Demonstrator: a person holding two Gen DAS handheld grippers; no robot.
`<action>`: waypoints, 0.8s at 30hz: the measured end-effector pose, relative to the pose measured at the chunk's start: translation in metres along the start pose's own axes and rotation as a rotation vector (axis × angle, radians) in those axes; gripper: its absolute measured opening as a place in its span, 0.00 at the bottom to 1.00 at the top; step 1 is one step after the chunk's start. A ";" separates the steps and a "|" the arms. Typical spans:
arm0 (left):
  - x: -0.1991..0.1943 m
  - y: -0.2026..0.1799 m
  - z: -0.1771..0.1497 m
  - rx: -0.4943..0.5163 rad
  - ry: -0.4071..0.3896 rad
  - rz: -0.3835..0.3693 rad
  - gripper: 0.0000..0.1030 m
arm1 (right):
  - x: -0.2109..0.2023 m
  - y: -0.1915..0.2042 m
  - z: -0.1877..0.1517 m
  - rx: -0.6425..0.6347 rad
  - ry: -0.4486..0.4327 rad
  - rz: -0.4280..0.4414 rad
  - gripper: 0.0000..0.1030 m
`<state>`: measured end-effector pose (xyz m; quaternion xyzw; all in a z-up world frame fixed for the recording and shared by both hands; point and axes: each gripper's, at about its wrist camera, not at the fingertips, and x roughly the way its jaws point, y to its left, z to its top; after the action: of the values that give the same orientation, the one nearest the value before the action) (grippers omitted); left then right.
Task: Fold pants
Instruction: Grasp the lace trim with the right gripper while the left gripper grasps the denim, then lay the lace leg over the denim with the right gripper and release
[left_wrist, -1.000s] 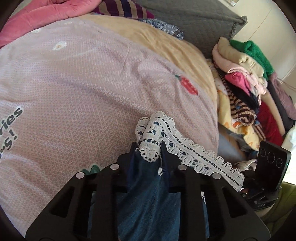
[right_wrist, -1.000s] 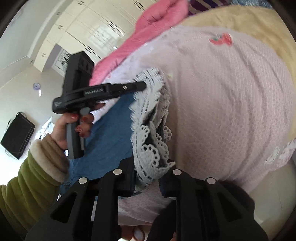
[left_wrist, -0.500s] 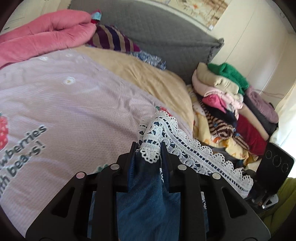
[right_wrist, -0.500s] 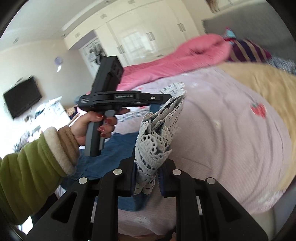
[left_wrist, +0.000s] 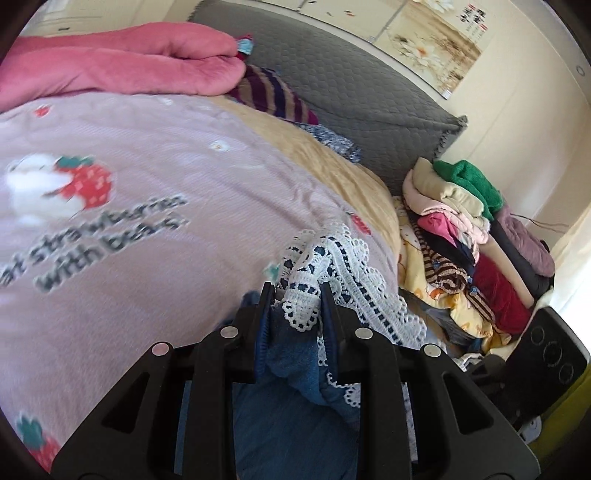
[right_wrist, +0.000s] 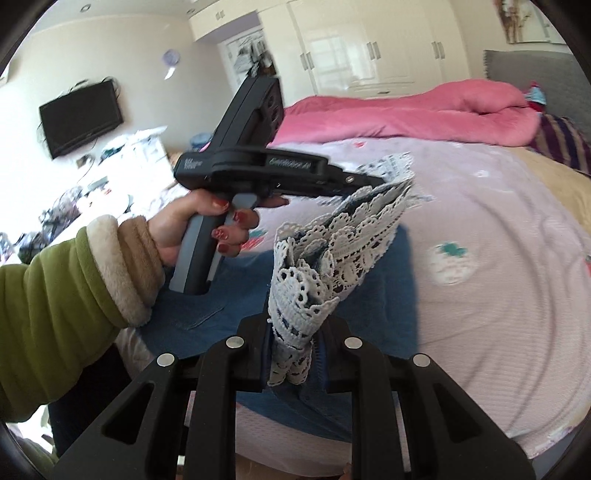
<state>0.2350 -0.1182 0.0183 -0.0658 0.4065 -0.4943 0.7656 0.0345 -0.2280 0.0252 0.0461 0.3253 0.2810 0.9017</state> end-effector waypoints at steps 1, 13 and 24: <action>-0.004 0.003 -0.003 -0.011 0.003 0.009 0.17 | 0.004 0.005 -0.001 -0.013 0.009 0.005 0.17; -0.056 0.039 -0.029 -0.233 -0.015 0.158 0.35 | 0.054 0.051 -0.028 -0.151 0.149 0.038 0.21; -0.079 0.046 -0.056 -0.419 -0.011 0.056 0.72 | 0.057 0.072 -0.042 -0.205 0.163 0.085 0.47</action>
<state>0.2145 -0.0138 0.0023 -0.2150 0.4981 -0.3769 0.7508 0.0105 -0.1407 -0.0208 -0.0555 0.3650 0.3534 0.8596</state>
